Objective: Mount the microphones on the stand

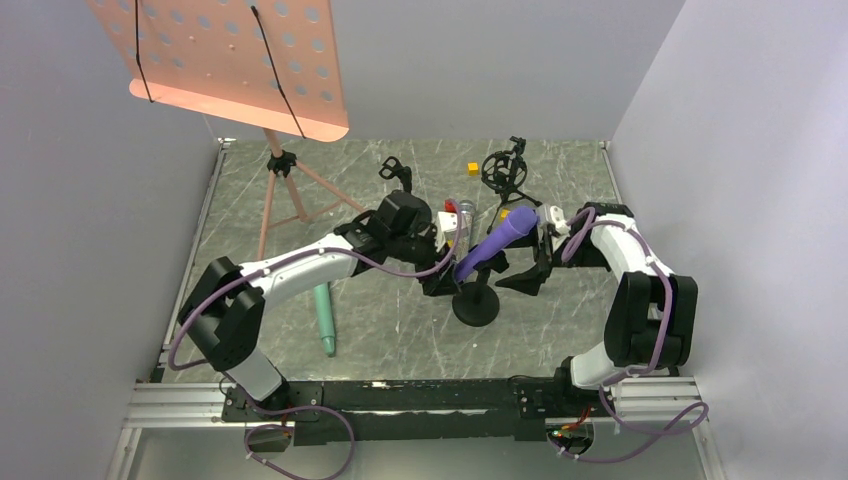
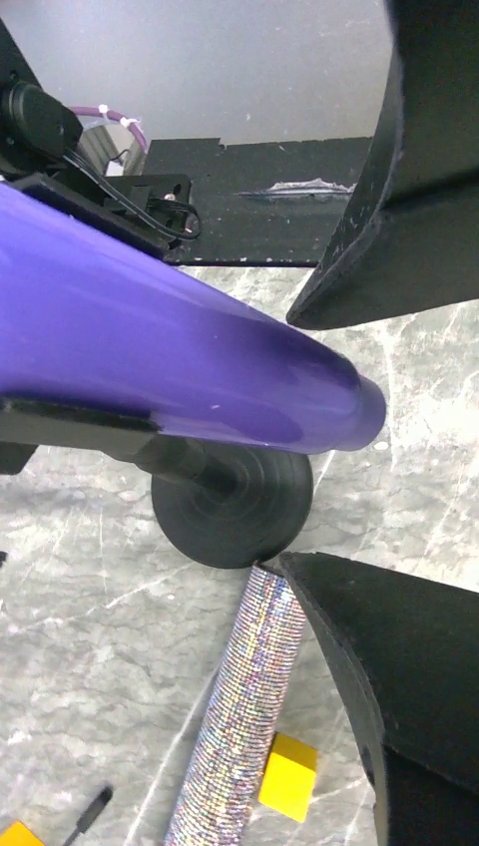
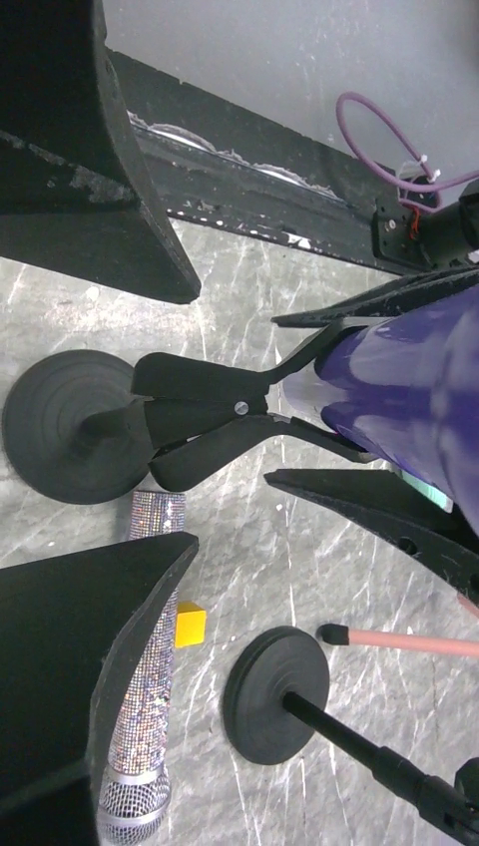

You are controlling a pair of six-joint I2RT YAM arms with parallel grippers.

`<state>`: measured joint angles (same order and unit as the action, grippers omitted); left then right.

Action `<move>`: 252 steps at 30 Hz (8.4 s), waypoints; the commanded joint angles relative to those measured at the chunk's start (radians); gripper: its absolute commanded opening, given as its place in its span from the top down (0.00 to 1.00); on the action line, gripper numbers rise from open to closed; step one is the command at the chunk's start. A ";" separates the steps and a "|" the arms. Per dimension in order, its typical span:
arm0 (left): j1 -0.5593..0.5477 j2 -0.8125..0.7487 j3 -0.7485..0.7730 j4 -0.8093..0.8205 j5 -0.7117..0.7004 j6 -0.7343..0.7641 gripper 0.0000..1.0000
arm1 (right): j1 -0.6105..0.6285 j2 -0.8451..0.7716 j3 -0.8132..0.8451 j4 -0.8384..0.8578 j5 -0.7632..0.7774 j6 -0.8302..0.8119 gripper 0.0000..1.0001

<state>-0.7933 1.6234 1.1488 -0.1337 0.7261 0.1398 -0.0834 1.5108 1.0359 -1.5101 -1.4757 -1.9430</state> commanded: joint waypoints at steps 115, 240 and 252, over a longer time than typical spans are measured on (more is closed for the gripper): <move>0.026 -0.088 0.493 0.000 -0.473 -0.132 0.90 | -0.164 -0.527 -0.142 0.619 0.303 0.974 0.00; 0.219 0.202 -0.133 0.768 -0.879 -0.509 0.13 | -0.251 -0.522 -0.167 0.667 0.248 1.032 0.00; 0.223 0.341 0.009 0.748 -0.938 -0.505 0.44 | -0.251 -0.513 -0.162 0.645 0.251 1.009 0.00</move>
<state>-0.5743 1.9415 1.1076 0.5858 -0.1864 -0.3782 -0.3305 1.0004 0.8642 -0.8597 -1.1919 -0.9104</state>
